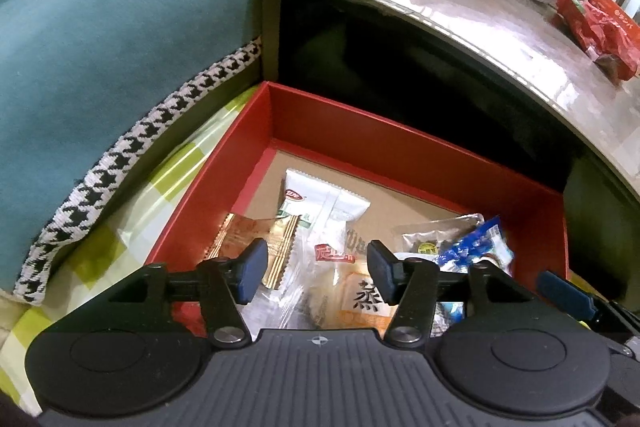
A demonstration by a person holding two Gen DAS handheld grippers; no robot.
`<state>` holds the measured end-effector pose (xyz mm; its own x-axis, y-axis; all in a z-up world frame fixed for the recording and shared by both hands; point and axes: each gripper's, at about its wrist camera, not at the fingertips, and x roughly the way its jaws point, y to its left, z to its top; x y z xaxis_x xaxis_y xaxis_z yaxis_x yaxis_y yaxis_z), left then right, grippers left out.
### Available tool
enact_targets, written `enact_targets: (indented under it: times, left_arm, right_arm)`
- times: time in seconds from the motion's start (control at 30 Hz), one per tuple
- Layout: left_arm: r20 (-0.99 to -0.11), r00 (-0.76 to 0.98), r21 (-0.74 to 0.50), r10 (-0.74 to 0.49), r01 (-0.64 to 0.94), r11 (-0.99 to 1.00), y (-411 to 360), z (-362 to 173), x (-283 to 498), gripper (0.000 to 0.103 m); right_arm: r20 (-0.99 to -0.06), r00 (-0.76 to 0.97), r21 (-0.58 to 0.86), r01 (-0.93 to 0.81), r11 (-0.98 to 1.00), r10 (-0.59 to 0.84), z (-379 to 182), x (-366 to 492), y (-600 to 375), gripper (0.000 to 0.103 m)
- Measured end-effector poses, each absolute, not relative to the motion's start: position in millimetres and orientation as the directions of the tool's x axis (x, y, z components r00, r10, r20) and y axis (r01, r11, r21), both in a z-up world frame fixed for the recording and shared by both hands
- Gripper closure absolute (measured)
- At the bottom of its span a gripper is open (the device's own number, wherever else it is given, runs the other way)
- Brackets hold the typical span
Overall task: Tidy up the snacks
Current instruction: 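Open both tools to release the candy and blue bag into the box, then move both tools back toward the remaining packets beside the box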
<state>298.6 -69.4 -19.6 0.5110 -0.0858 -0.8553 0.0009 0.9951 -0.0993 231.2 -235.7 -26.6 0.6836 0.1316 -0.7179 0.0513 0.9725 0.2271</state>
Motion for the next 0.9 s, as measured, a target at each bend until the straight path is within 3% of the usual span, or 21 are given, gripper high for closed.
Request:
enact_targets:
  times: [0.9]
  left_arm:
    - [-0.830,0.547,-0.111,-0.109,0.030,0.993,-63,5,254,0.029]
  right_arm:
    - [-0.706,0.698,0.209,0.050,0.977,0.116,-1,191,-229,0.028]
